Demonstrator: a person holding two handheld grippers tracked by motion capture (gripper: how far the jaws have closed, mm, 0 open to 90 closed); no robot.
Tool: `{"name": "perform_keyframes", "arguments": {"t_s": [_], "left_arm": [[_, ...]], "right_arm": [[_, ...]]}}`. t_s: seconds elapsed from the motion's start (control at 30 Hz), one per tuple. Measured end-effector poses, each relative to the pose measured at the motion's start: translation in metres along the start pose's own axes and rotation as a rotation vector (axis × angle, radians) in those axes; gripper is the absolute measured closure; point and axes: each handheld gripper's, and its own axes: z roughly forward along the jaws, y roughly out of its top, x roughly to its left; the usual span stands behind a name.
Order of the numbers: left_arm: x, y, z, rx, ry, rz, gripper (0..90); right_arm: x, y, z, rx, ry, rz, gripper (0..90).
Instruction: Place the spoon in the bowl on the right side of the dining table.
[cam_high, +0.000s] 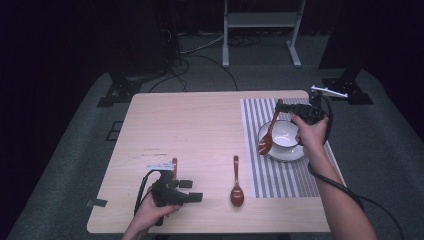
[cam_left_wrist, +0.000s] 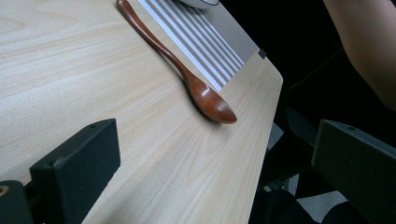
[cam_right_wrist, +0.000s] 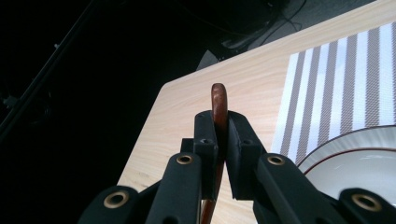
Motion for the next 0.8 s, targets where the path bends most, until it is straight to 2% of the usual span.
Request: {"name": "perform_keyframes", "arguments": {"t_s": [0.8], "left_arm": [[0.001,0.000,-0.001,-0.004,0.003,-0.006,0.0]], "right_arm": [[-0.021,0.018,-0.017,-0.083,-0.078,0.041,83.1]]}}
